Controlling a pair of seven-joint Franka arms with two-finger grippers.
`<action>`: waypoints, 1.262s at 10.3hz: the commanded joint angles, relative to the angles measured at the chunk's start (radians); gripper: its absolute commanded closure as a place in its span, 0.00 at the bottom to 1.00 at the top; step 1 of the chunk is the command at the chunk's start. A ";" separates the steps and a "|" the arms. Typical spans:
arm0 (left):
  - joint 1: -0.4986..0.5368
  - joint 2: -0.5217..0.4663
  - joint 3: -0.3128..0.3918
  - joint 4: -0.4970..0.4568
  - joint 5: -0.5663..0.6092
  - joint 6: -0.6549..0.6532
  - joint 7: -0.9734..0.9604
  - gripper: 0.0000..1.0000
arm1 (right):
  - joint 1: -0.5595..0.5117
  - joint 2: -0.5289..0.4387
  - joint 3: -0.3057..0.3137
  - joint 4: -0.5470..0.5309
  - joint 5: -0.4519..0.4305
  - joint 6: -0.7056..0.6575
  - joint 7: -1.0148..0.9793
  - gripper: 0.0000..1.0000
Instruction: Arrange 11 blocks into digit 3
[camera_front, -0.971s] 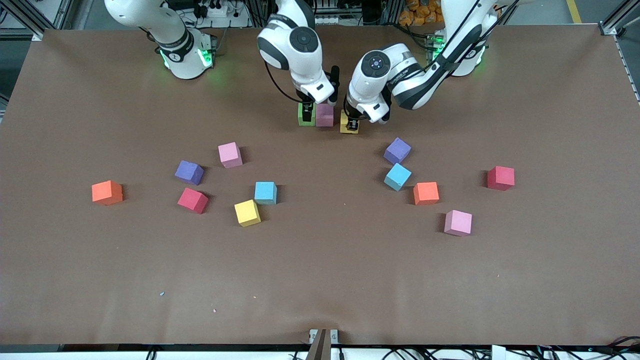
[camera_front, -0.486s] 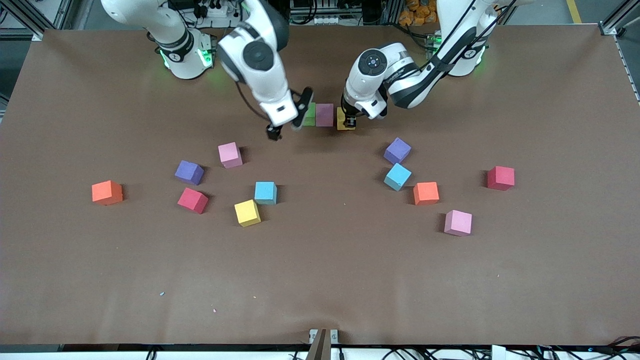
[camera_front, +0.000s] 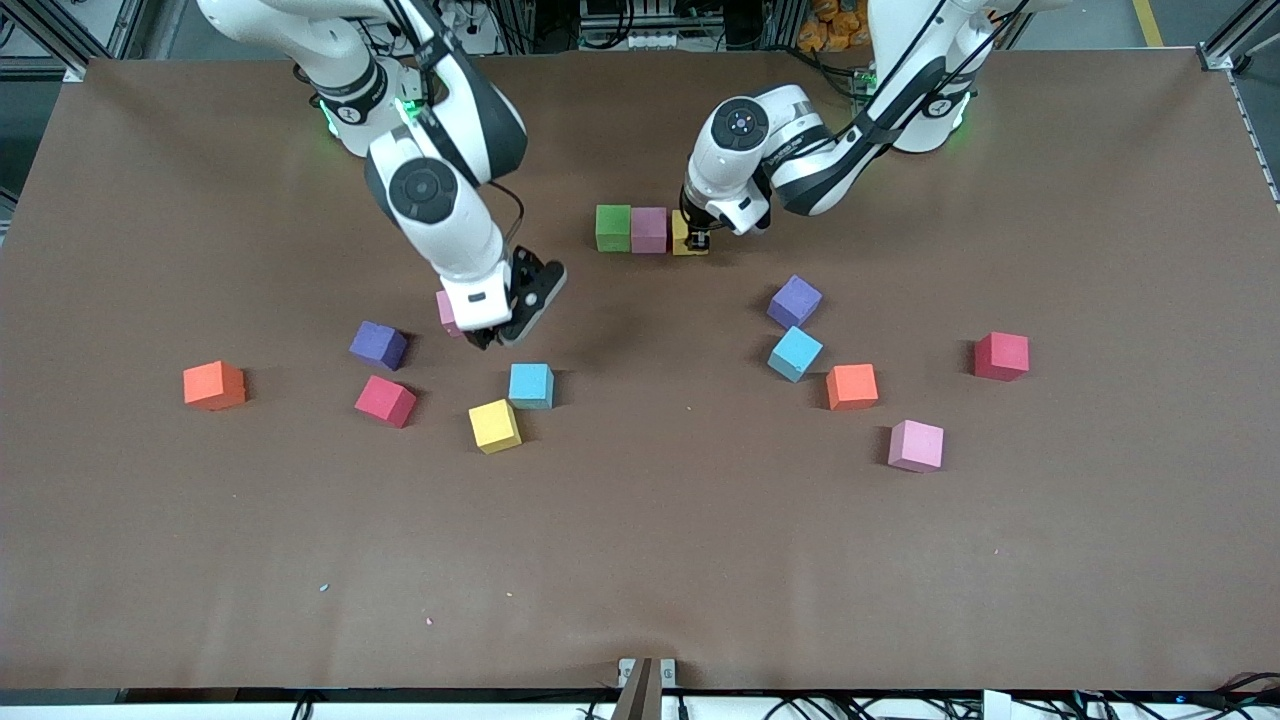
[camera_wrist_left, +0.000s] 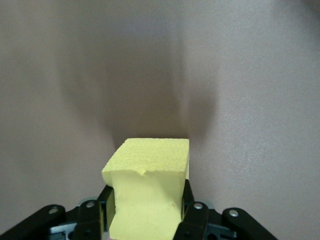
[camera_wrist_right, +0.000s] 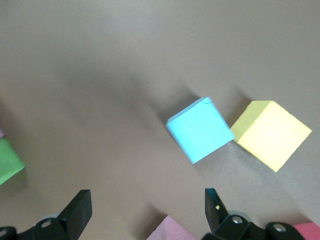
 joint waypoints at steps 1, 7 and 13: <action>-0.006 0.001 0.001 0.002 -0.012 0.014 -0.013 1.00 | -0.049 0.120 0.015 0.135 0.001 -0.010 0.115 0.00; -0.018 0.026 0.001 0.022 -0.012 0.014 -0.013 1.00 | -0.096 0.246 0.017 0.219 0.053 0.003 0.529 0.00; -0.021 0.032 0.003 0.028 -0.012 0.013 -0.010 0.60 | -0.097 0.320 0.017 0.261 0.078 0.003 0.734 0.00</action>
